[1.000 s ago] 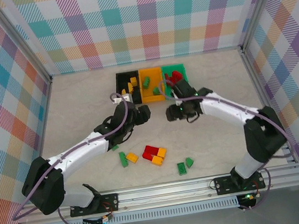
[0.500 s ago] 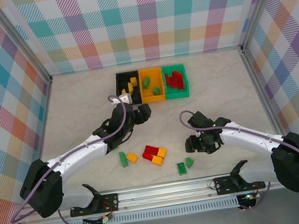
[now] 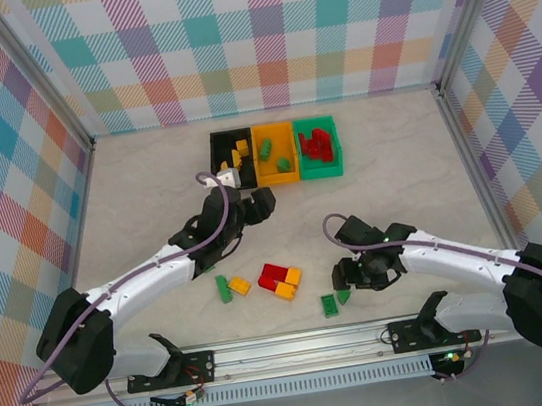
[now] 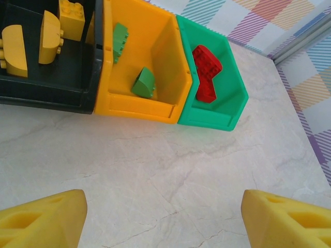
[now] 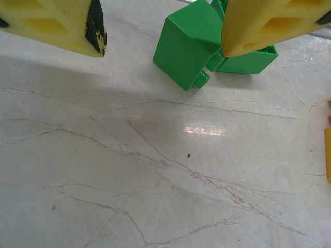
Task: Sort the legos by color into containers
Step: Pick up the lego from the bottom-center of the table.
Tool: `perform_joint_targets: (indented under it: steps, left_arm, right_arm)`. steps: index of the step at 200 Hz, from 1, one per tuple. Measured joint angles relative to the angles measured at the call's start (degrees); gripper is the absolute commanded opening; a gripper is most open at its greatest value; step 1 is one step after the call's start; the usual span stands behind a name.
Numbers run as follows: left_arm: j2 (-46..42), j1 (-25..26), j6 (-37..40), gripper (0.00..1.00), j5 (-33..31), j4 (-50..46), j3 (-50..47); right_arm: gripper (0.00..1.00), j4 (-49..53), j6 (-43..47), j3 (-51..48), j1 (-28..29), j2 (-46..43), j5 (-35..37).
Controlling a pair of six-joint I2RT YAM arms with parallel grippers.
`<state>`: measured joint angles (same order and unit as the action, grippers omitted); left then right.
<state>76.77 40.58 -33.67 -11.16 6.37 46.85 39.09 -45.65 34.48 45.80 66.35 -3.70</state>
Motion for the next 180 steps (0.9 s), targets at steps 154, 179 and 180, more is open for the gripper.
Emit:
perform_joint_targets:
  steps: [154,179,180]
  left_arm:
    - [0.9,0.0,-0.22,0.78,0.63,0.17,0.02]
    - [1.4,0.0,-0.24,0.78,1.07,0.24,0.02]
    - [1.4,0.0,-0.24,0.78,1.07,0.24,0.02]
  right_arm:
    - [0.38,-1.31,-0.46,0.46,5.66,5.99,1.03]
    - [0.33,-2.69,-0.48,0.9,5.66,6.8,0.57]
    - [0.32,-2.75,-0.48,0.9,5.66,6.82,0.57]
